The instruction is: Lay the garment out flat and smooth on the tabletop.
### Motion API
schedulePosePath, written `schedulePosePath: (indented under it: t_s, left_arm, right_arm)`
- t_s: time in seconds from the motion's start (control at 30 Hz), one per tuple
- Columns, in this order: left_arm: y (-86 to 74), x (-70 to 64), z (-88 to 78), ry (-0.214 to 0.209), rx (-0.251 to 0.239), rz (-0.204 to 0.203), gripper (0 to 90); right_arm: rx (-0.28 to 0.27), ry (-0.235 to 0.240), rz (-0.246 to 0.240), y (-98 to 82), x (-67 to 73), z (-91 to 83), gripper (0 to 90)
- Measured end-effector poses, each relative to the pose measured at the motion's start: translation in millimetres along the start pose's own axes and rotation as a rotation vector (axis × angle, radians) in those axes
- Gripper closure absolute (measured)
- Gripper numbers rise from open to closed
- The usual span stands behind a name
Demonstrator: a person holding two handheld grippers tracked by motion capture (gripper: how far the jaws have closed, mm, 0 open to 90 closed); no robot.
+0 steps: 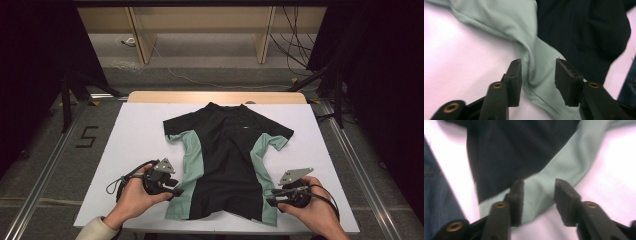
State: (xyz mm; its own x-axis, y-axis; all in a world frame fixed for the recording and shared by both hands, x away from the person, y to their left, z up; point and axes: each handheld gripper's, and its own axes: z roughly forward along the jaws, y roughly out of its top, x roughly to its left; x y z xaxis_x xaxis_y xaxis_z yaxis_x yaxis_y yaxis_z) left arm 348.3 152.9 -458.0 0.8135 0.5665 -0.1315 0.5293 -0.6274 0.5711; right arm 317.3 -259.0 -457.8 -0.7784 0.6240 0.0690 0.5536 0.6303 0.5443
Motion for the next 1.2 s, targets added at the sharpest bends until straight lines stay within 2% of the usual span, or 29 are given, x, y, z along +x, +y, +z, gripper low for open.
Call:
schedulePosePath:
  t_s: [0.03, 0.1, 0.23, 0.33, 0.37, 0.43, 0.47, 0.53, 0.63, 0.7, 0.8, 0.9, 0.97, 1.1, 1.13, 1.2]
  left_arm:
    - [-3.8, -0.6, 5.4, -0.019, 0.028, -0.003, 52.3]
    - [-5.7, -1.2, 9.2, -0.028, 0.045, -0.005, 50.7]
    - [-5.9, -3.6, 13.5, -0.031, 0.062, 0.004, 50.7]
    - [-6.8, -5.5, 15.9, -0.011, 0.094, 0.016, 56.5]
    - [-6.9, -6.6, 16.0, 0.008, 0.094, 0.027, 59.2]
    - [-6.8, -7.9, 15.4, 0.043, 0.107, 0.041, 68.1]
    - [-6.9, -8.5, 15.0, 0.049, 0.112, 0.035, 72.8]
    - [-7.1, -9.3, 13.8, 0.041, 0.127, 0.019, 81.9]
    - [-7.7, -10.0, 12.7, 0.027, 0.135, -0.003, 86.6]
    - [-8.9, -13.0, 10.8, 0.003, 0.151, -0.026, 87.3]
    - [-11.0, -17.6, 9.1, -0.016, 0.166, -0.018, 87.5]
    - [-12.3, -21.4, 7.8, -0.033, 0.172, -0.017, 87.6]
    - [-13.9, -26.0, 5.0, -0.052, 0.176, -0.014, 87.6]
    - [-15.6, -26.6, -0.8, -0.081, 0.177, -0.01, 88.9]
    - [-15.9, -25.7, -2.6, -0.09, 0.168, -0.015, 86.8]
    - [-15.4, -24.5, -4.6, -0.088, 0.151, -0.018, 77.8]
  right_arm:
    - [0.017, 0.008, -0.008, -4.4, 2.4, 3.0, 55.7]
    - [0.02, 0.015, -0.015, -4.6, 4.0, 5.6, 52.1]
    - [0.05, -0.013, -0.052, -2.5, 7.4, 12.9, 51.0]
    - [0.058, -0.06, -0.084, -1.9, 10.5, 12.9, 60.7]
    - [0.06, -0.066, -0.084, -2.1, 11.8, 13.0, 64.8]
    - [0.079, -0.075, -0.103, -1.5, 14.8, 11.7, 76.4]
    - [0.087, -0.072, -0.113, -1.2, 15.5, 11.3, 79.2]
    - [0.095, -0.072, -0.123, -1.0, 15.7, 10.8, 84.7]
    - [0.102, -0.05, -0.12, -1.4, 13.6, 8.0, 88.4]
    - [0.137, -0.043, -0.127, -2.3, 11.3, 3.0, 88.9]
    - [0.188, -0.044, -0.149, -3.6, 10.0, -3.1, 89.1]
    - [0.236, -0.016, -0.16, -4.8, 9.6, -8.0, 89.1]
    - [0.247, -0.01, -0.165, -5.6, 9.8, -9.9, 89.1]
    - [0.261, 0.01, -0.162, -5.9, 8.5, -13.4, 88.9]
    - [0.282, 0.014, -0.165, -5.8, 8.0, -14.4, 87.8]
    - [0.277, 0.006, -0.157, -5.6, 7.3, -16.4, 84.2]
